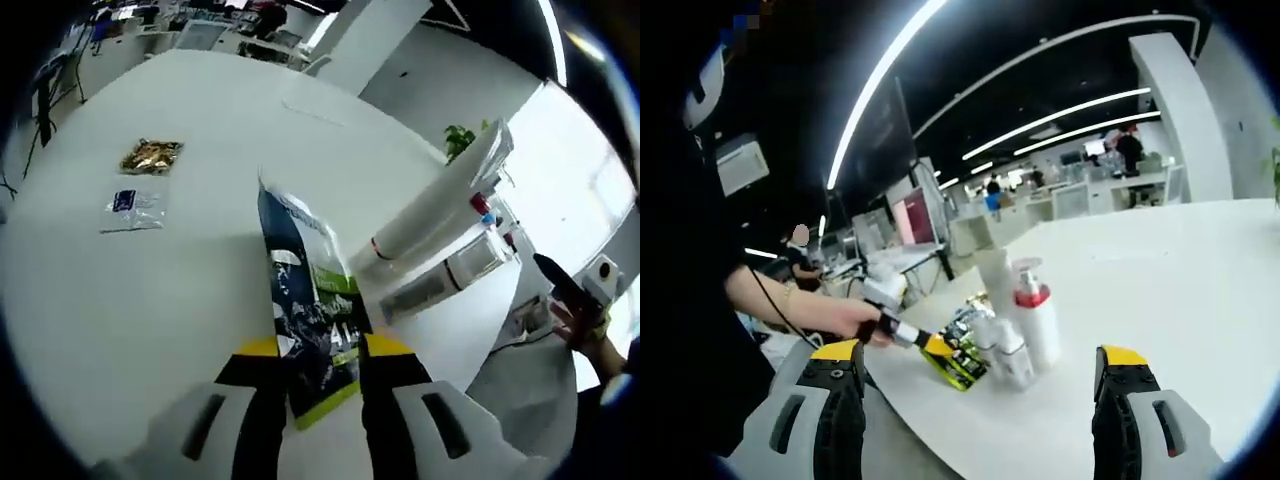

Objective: Arrange the skincare products in the storage area until every visible bottle or jar stands upright without overlapping.

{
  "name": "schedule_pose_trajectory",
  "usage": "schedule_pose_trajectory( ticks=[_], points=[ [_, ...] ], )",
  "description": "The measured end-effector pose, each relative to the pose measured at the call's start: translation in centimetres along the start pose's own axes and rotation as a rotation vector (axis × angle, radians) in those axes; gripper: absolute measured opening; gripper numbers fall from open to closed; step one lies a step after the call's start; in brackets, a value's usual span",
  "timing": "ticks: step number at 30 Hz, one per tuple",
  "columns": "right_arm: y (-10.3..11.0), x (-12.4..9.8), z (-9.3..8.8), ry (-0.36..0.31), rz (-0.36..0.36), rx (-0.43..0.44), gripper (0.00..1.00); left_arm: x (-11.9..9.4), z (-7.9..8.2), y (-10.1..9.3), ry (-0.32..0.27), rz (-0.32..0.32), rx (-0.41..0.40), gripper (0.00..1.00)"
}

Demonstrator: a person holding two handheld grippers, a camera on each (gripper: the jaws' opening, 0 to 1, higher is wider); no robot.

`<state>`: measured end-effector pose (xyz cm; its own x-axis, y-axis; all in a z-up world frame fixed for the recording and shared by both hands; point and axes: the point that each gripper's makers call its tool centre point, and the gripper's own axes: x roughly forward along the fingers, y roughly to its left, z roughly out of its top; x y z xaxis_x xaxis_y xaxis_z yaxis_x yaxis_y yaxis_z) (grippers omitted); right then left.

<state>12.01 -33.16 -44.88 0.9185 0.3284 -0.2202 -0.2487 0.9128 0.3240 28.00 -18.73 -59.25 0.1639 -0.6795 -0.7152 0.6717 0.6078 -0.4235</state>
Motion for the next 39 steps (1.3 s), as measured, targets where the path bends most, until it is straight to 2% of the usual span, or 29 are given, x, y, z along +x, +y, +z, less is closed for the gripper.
schedule_pose_trajectory(
  ticks=[4, 6, 8, 14, 17, 20, 21, 23, 29, 31, 32, 38, 39],
  points=[
    [0.0, 0.1, -0.1, 0.004, 0.002, 0.002, 0.99, 0.2, -0.6, -0.4, 0.031, 0.035, 0.086, 0.29],
    [0.0, 0.1, -0.2, 0.006, 0.004, 0.002, 0.99, 0.2, -0.6, 0.0, 0.044, 0.058, 0.132, 0.31],
    [0.0, 0.1, -0.2, 0.008, 0.004, 0.003, 0.99, 0.1, -0.8, -0.4, 0.059, 0.071, 0.173, 0.32],
    [0.1, 0.1, -0.1, 0.005, 0.002, 0.005, 0.99, -0.1, -0.4, 0.2, 0.065, 0.084, 0.191, 0.3],
    [0.2, 0.1, -0.1, 0.005, 0.002, 0.005, 0.99, -0.1, -0.1, 0.3, 0.066, 0.11, 0.251, 0.31],
    [0.2, 0.1, -0.1, 0.006, 0.002, 0.007, 0.99, 0.4, 0.6, -0.6, 0.035, 0.074, 0.382, 0.33],
    [0.1, 0.1, -0.2, 0.009, 0.002, 0.008, 0.99, 0.8, 0.1, -1.3, 0.046, 0.07, 0.458, 0.34],
    [0.1, 0.1, -0.2, 0.009, 0.002, 0.006, 0.99, 1.1, -0.8, -1.9, 0.084, 0.062, 0.552, 0.35],
    [0.0, 0.1, -0.2, 0.009, 0.002, 0.01, 0.99, 1.9, -2.8, -1.3, 0.184, 0.073, 0.68, 0.33],
    [0.0, 0.1, -0.2, 0.009, 0.002, 0.009, 0.99, 2.0, -3.2, -0.5, 0.212, 0.071, 0.712, 0.36],
    [0.0, 0.1, -0.2, 0.01, 0.002, 0.01, 0.99, 1.9, -2.8, -0.5, 0.191, 0.061, 0.69, 0.36],
    [-0.1, 0.1, -0.3, 0.012, 0.002, 0.01, 0.99, 1.8, -2.5, 0.8, 0.23, 0.029, 0.703, 0.36],
    [-0.1, 0.2, -0.3, 0.012, 0.003, 0.009, 0.99, 1.7, -2.9, 0.2, 0.236, 0.025, 0.701, 0.36]
  ],
)
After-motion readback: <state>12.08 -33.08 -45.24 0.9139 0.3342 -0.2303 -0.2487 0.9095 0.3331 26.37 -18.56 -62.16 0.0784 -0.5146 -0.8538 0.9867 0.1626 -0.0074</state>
